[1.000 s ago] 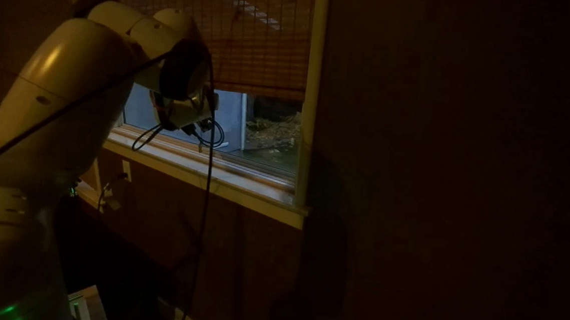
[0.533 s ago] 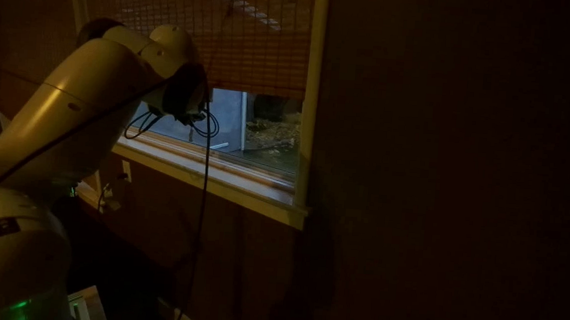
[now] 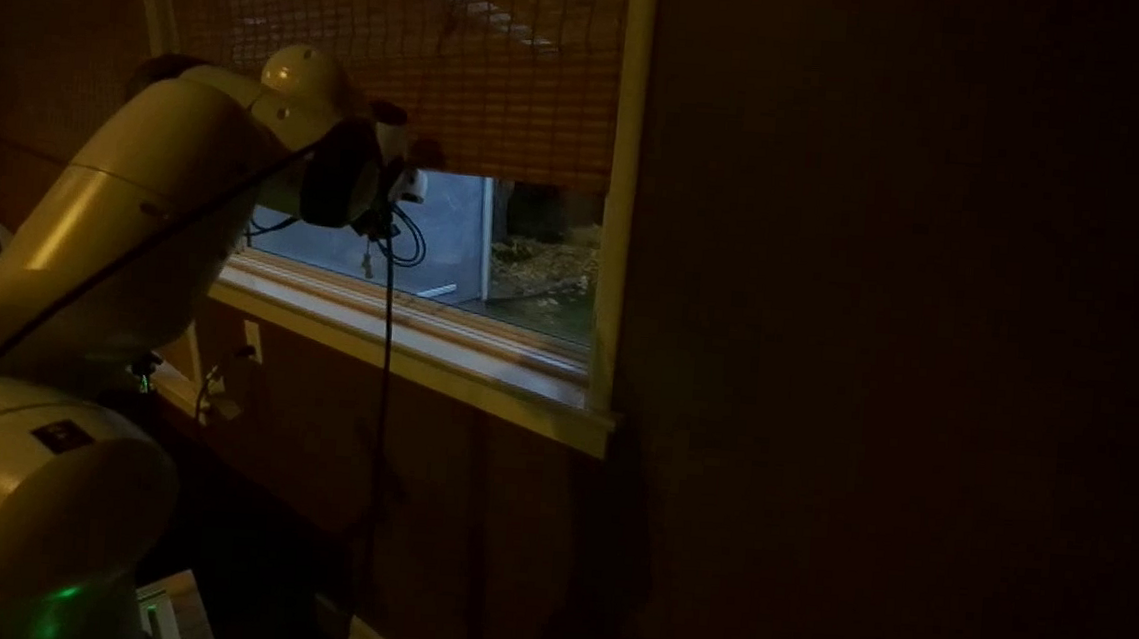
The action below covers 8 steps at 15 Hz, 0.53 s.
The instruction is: Close the window blinds
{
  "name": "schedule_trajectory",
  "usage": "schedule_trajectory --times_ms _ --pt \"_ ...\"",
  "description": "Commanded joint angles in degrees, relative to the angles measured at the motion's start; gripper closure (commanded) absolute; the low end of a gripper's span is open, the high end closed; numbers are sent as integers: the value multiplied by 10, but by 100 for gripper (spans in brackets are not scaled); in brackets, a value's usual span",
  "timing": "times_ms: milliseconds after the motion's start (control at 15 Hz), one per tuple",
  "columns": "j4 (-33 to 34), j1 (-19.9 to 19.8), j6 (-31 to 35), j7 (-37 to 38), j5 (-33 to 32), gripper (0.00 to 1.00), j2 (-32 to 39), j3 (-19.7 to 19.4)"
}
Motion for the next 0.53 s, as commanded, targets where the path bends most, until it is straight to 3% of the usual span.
schedule_trajectory --times_ms 0,333,467 --pt "48 56 -96 -31 84 98 28 -41" --pt "56 99 -188 20 82 98 -21 -111" --pt "37 87 -208 44 64 98 -46 -92"
